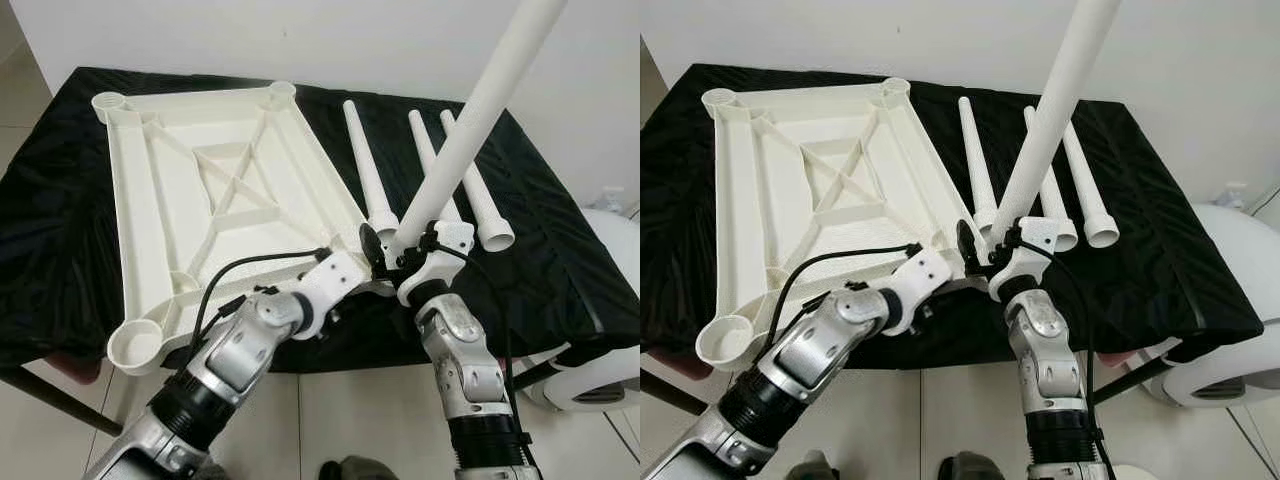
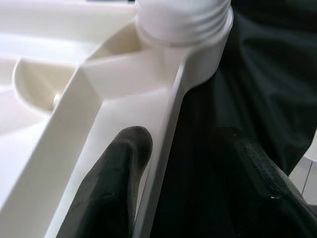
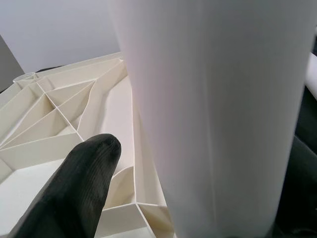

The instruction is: Building children table

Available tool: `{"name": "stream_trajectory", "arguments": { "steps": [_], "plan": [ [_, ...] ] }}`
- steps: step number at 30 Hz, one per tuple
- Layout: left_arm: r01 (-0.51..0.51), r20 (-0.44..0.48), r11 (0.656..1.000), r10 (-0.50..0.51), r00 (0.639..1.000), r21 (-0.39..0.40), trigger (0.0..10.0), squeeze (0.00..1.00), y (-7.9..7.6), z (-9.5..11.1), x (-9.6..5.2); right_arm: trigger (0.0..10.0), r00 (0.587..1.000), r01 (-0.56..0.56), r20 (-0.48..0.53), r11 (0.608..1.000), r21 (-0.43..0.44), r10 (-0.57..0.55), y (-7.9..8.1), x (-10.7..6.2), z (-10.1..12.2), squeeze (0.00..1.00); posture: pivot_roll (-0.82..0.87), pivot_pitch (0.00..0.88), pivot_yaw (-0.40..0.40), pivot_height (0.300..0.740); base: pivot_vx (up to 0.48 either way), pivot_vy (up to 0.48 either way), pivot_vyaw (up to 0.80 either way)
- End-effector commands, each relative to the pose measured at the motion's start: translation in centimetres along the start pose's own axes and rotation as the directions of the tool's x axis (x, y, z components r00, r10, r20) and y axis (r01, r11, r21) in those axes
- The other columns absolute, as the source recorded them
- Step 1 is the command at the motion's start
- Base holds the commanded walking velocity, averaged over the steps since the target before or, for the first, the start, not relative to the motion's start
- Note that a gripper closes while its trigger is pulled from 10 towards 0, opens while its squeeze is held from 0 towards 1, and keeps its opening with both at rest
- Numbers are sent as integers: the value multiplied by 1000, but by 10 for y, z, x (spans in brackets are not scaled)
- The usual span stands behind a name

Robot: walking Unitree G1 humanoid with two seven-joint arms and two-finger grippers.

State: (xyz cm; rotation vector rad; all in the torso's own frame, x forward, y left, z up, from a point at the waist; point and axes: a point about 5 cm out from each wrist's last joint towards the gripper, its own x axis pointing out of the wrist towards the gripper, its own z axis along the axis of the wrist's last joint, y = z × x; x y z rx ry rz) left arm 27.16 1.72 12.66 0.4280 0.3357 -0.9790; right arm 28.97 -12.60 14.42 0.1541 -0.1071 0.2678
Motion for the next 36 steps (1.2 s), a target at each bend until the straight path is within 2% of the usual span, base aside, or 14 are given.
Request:
{"name": "stream_trajectory", "arguments": {
  "steps": [1, 5, 10, 11, 12, 18, 19, 24, 25, 26, 29, 30, 31, 36],
  "plan": [
    [59, 19, 998, -59, 998, 10, 10000, 0, -10, 7, 8, 10000, 999, -32, 2, 999, 2, 32, 6, 1, 2, 0, -22, 19, -84, 740, 0, 0, 0],
    [53, 12, 999, -53, 999, -3, 10000, 0, -12, 9, 16, 10000, 999, -38, 0, 999, 1, 38, 7, 1, 2, 0, -27, 15, -82, 740, 0, 0, 0],
    [44, 0, 999, -44, 999, -18, 10000, 0, -12, 7, 17, 10000, 999, -43, 1, 999, -4, 43, 7, 0, 2, 0, -29, 14, -83, 740, 0, 0, 0],
    [38, 0, 999, -38, 999, -20, 5255, 0, -11, 6, 17, 10000, 999, -47, 3, 999, -4, 47, 6, -1, 3, 0, -29, 14, -84, 740, 0, 0, 0],
    [33, 2, 999, -33, 999, -27, 0, 0, -10, 5, 17, 10000, 999, -52, 4, 999, -8, 52, 6, -2, 3, 0, -30, 14, -84, 740, 0, 0, 0],
    [34, -2, 999, -34, 999, -30, 0, 0, -10, 2, 17, 10000, 997, -71, 17, 997, -11, 71, 3, -4, 6, 0, -30, 14, -84, 740, 0, 0, 0],
    [35, -28, 999, -36, 999, -32, 10000, 0, -10, -1, 18, 10000, 992, -118, 29, 993, -22, 119, -1, -7, 9, 0, -32, 21, -82, 740, 0, 0, 0],
    [34, -33, 999, -35, 999, -33, 10000, 0, -9, -3, 17, 10000, 988, -150, 29, 988, -39, 151, -4, -10, 11, 0, -32, 22, -81, 740, 0, 0, 0],
    [33, -29, 999, -34, 999, -34, 9176, 0, -8, -3, 17, 10000, 988, -152, 23, 987, -51, 153, -8, -11, 12, 0, -33, 25, -81, 740, 0, 0, 0],
    [29, -18, 999, -29, 999, -37, 0, 0, -7, -3, 16, 10000, 987, -159, 17, 985, -59, 161, -11, -11, 12, 0, -33, 27, -80, 740, 0, 0, 0],
    [33, -14, 999, -34, 999, -34, 0, 0, -7, -4, 14, 10000, 984, -178, 20, 982, -68, 179, -14, -12, 14, 0, -33, 27, -80, 740, 0, 0, 0],
    [29, -24, 999, -30, 999, -37, 6118, 0, -6, -5, 14, 10000, 981, -190, 20, 979, -71, 192, -14, -12, 15, 0, -33, 27, -80, 740, 0, 0, 0],
    [24, -35, 999, -25, 999, -38, 10000, 0, -5, -6, 15, 10000, 978, -205, 28, 977, -66, 207, -13, -12, 16, 0, -33, 29, -80, 740, 0, 0, 0],
    [23, -41, 999, -25, 999, -35, 10000, 0, -5, -7, 15, 10000, 969, -245, 24, 967, -70, 247, -15, -14, 17, 0, -32, 30, -79, 740, 0, 0, 0]
  ]
}}
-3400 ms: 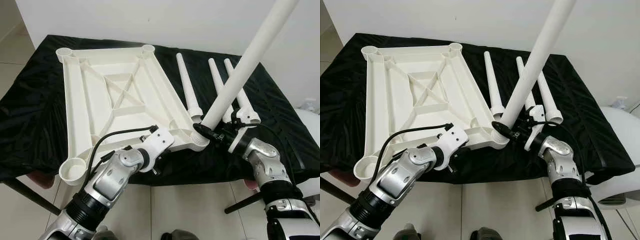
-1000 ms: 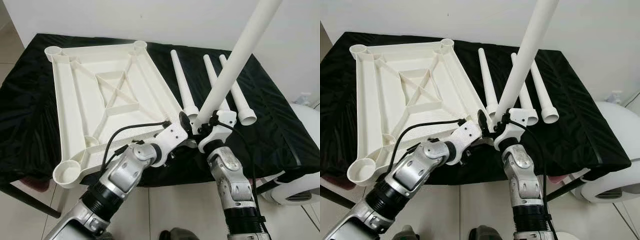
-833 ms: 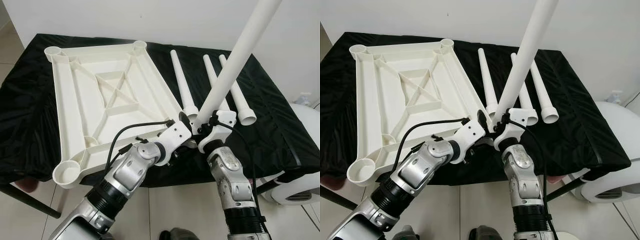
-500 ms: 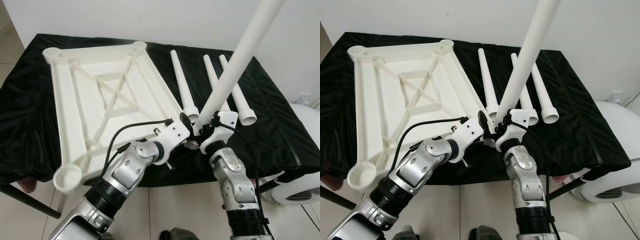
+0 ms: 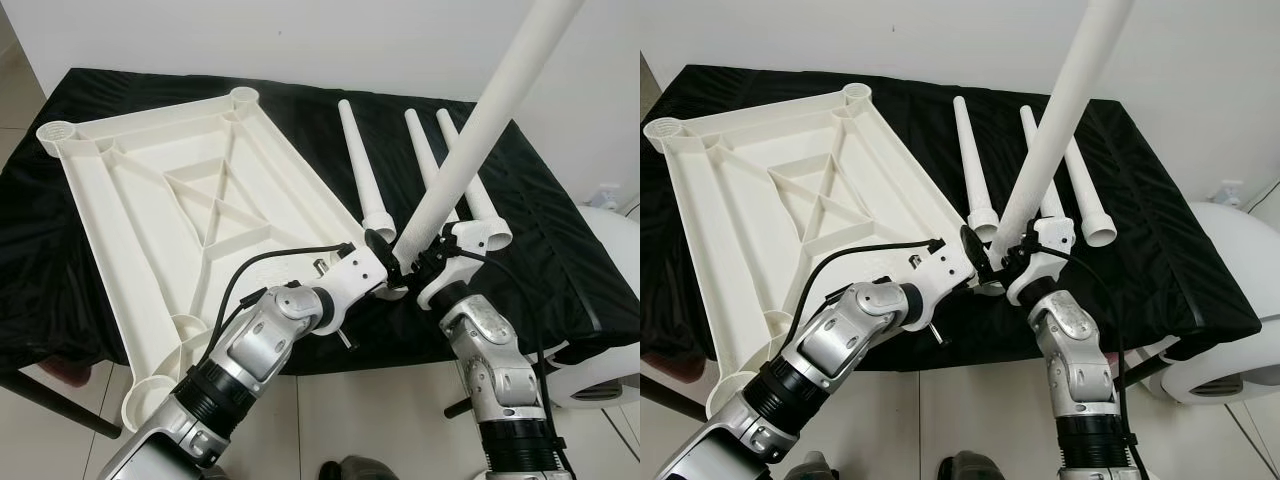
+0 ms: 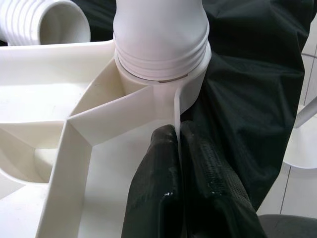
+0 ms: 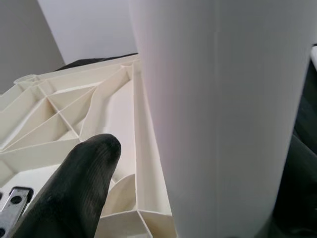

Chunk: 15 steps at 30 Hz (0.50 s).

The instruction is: Building children table

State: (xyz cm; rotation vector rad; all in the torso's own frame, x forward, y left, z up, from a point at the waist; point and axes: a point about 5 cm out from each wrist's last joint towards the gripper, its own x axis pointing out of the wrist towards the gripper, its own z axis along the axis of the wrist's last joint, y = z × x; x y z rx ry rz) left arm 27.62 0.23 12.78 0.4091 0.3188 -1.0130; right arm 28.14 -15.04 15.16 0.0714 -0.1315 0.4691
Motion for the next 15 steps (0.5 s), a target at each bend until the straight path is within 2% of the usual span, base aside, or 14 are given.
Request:
{"name": "stream_trajectory", "arguments": {
  "steps": [1, 9, 15],
  "plan": [
    [-4, -69, 999, 2, 998, -32, 10000, 0, -2, -17, 1, 10000, 998, -52, 27, 999, 2, 52, 0, -3, 4, 0, -33, 30, -77, 740, 0, 0, 0],
    [1, -72, 1000, -3, 997, -27, 10000, 0, -3, -20, -1, 10000, 997, -76, 14, 997, 5, 76, -13, -9, 3, 0, -33, 33, -73, 740, 0, 0, 0],
    [3, -76, 1000, -4, 997, -21, 10000, 0, -2, -23, -5, 10000, 989, -137, -54, 991, -4, 136, -39, -23, -8, 0, -34, 31, -67, 740, 0, 0, 0]
  ]
}}
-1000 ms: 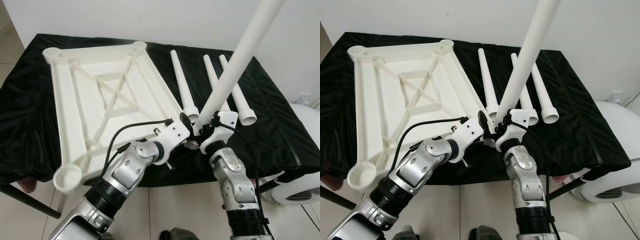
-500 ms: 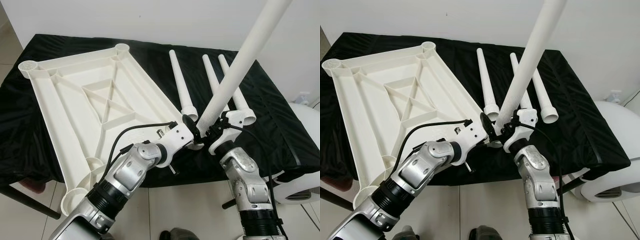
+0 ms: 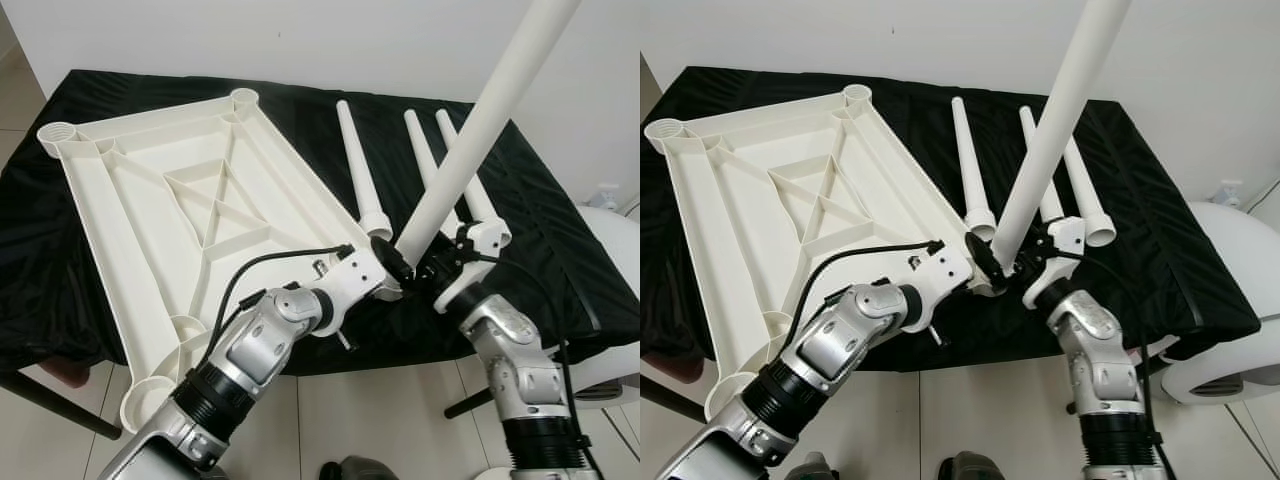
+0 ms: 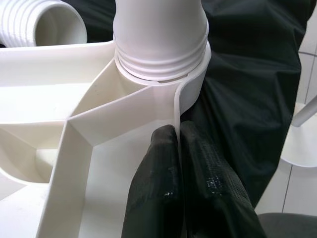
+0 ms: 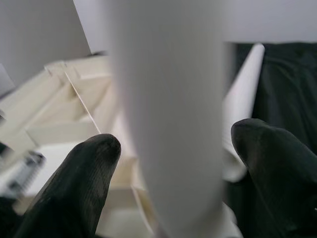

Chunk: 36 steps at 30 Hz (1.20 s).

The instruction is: Building children table

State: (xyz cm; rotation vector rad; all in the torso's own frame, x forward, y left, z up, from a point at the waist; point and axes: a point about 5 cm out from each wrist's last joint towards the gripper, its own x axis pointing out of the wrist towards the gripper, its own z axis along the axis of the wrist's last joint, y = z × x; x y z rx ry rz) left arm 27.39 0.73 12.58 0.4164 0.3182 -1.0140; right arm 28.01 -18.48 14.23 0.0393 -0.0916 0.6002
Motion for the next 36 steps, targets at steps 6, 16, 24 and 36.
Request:
{"name": "stream_trajectory", "arguments": {
  "steps": [6, 16, 24, 36],
  "plan": [
    [1, -74, 1000, -3, 997, -23, 10000, 0, -1, -19, -2, 10000, 996, -49, -75, 999, -6, 48, -27, -15, -13, 0, -36, 28, -58, 740, 0, 0, 0],
    [1, -65, 1000, -2, 998, -14, 10000, 0, 1, -16, -1, 10000, 992, -105, -74, 994, -30, 103, -33, -2, -12, 0, -33, 23, -56, 740, 0, 0, 0],
    [4, -64, 1000, -5, 998, -16, 10000, 0, 0, -16, -2, 10000, 981, -179, -85, 983, -53, 174, -33, 15, -13, 0, -28, 19, -56, 740, 0, 0, 0],
    [9, -57, 1000, -10, 998, -9, 10000, 0, -1, -14, -1, 9529, 967, -222, -136, 974, -45, 215, -30, 23, -25, 0, -33, 10, -56, 740, 0, 0, 0]
  ]
}}
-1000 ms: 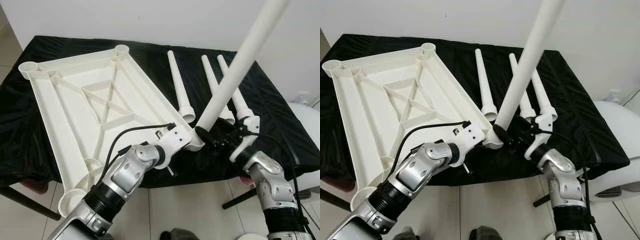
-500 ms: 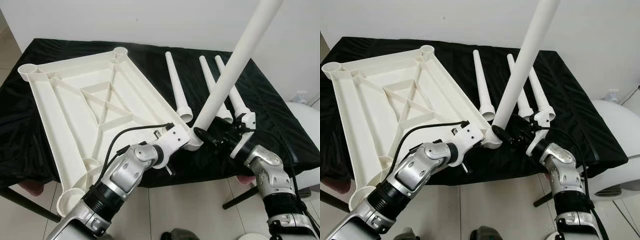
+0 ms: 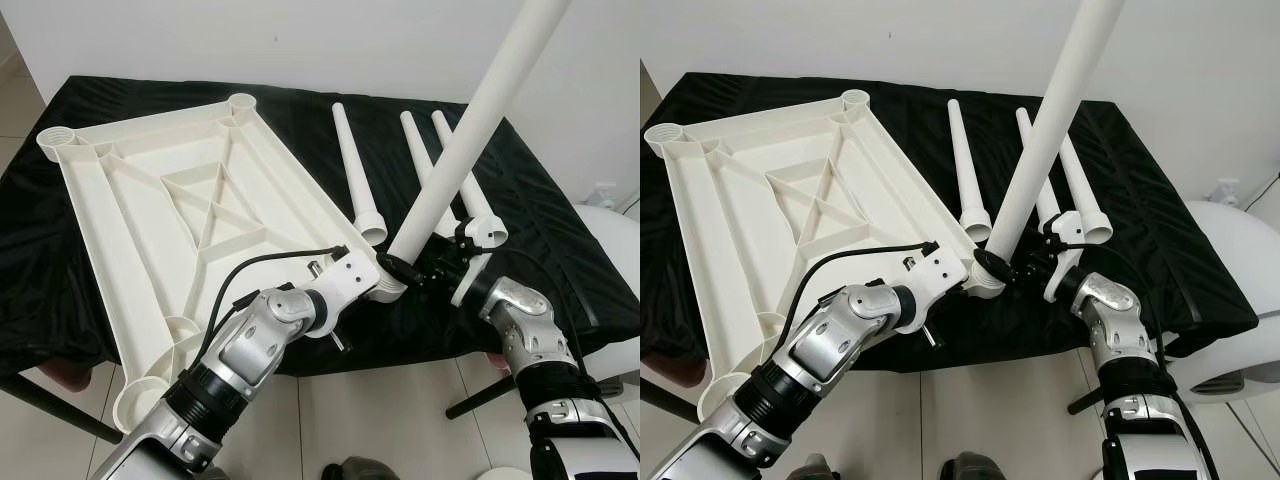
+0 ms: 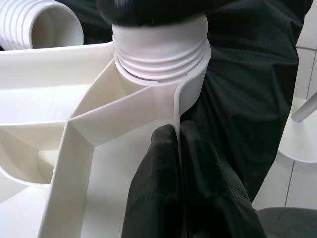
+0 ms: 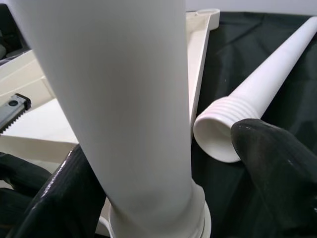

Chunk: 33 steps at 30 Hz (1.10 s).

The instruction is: Building children table

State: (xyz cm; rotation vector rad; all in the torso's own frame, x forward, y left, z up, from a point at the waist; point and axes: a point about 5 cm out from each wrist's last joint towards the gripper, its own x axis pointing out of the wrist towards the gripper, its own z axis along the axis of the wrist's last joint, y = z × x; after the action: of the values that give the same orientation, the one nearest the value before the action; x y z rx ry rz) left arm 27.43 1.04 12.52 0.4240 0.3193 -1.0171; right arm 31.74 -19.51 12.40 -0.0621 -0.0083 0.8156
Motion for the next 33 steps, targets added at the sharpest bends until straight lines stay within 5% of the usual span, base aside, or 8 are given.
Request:
{"name": "stream_trajectory", "arguments": {
  "steps": [1, 7, 10, 20, 21, 22, 23, 33],
  "plan": [
    [8, -52, 1000, -9, 999, -14, 10000, 0, -3, -12, 2, 8667, 1000, -10, -28, 1000, 5, 10, 2, 3, -7, 0, -33, 10, -58, 740, 0, 0, 0],
    [10, -48, 1000, -10, 999, -13, 10000, 0, -4, -10, 2, 6392, 1000, -23, -20, 1000, 8, 23, 1, 9, -10, 0, -30, 11, -61, 740, 0, 0, 0],
    [8, -48, 1000, -9, 999, -13, 10000, 0, -4, -11, 2, 0, 999, -27, -23, 1000, 8, 27, 1, 10, -11, 0, -30, 12, -62, 740, 0, 0, 0],
    [3, -45, 1000, -4, 999, -16, 10000, 0, -4, -10, 2, 0, 1000, -11, -8, 1000, 14, 11, 0, 11, -9, 0, -29, 21, -69, 740, 0, 0, 0],
    [3, -46, 1000, -4, 999, -17, 10000, 0, -4, -10, 2, 6510, 1000, 5, -5, 1000, 11, -5, 0, 11, -9, 0, -28, 22, -71, 740, 0, 0, 0],
    [3, -46, 1000, -4, 999, -17, 10000, 0, -4, -10, 2, 6510, 1000, 5, -5, 1000, 11, -5, 0, 11, -9, 0, -28, 22, -71, 740, 0, 0, 0],
    [2, -46, 1000, -2, 999, -17, 10000, 0, -4, -10, 1, 10000, 1000, 18, 5, 1000, 25, -19, 1, 11, -8, 0, -27, 25, -75, 740, 0, 0, 0],
    [-4, -49, 1000, 2, 999, -24, 10000, 0, -4, -12, -1, 10000, 967, 206, 127, 972, 114, -220, 27, 22, 4, 0, -24, 39, -83, 740, 0, 0, 0]
  ]
}}
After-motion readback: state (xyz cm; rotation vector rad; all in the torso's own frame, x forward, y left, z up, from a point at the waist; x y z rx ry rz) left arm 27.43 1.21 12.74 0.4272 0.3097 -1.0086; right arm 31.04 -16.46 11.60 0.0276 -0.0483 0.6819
